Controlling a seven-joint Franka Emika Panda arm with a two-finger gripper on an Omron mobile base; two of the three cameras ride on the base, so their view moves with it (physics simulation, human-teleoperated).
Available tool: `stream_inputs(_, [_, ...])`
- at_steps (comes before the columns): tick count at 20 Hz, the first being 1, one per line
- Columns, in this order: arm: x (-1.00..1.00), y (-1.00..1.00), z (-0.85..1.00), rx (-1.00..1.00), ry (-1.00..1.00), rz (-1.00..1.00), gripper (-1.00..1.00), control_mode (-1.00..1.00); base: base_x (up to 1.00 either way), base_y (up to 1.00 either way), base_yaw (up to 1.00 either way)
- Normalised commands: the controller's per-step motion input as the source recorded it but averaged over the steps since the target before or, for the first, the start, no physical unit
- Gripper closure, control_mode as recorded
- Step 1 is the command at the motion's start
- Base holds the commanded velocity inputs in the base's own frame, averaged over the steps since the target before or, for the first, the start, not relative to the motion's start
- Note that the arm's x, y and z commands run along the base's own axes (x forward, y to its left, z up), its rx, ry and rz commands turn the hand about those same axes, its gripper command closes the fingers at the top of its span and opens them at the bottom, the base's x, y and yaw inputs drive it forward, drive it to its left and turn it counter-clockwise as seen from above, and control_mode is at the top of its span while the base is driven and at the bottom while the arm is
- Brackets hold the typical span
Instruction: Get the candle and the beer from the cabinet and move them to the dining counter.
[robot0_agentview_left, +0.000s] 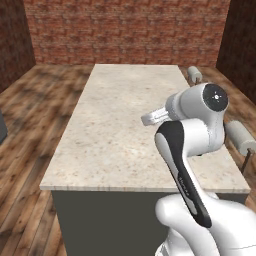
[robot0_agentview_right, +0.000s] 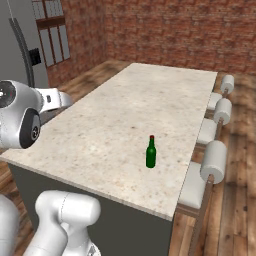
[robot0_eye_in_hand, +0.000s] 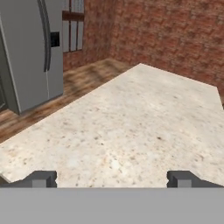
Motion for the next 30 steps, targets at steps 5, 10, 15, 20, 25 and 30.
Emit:
stream_inputs(5, [-0.15, 0.13, -0.03, -0.02, -0.01, 0.00, -1.00, 1.00, -0.20, 0.25, 0.00])
stream_inputs(10, [0.00, 0.00, 0.00, 0.00, 0.00, 0.00, -1.00, 1.00, -0.42, 0.95, 0.00])
stream_inputs(15, [0.00, 0.00, 0.00, 0.00, 0.00, 0.00, -1.00, 1.00, -0.25, 1.00, 0.00])
stream_inputs(20, [0.00, 0.00, 0.00, 0.00, 0.00, 0.00, -1.00, 1.00, -0.09, 1.00, 0.00])
stream_inputs(25, [0.00, 0.00, 0.00, 0.00, 0.00, 0.00, -1.00, 1.00, -0.01, 1.00, 0.00])
stream_inputs(30, [0.00, 0.00, 0.00, 0.00, 0.00, 0.00, -1.00, 1.00, 0.00, 1.00, 0.02])
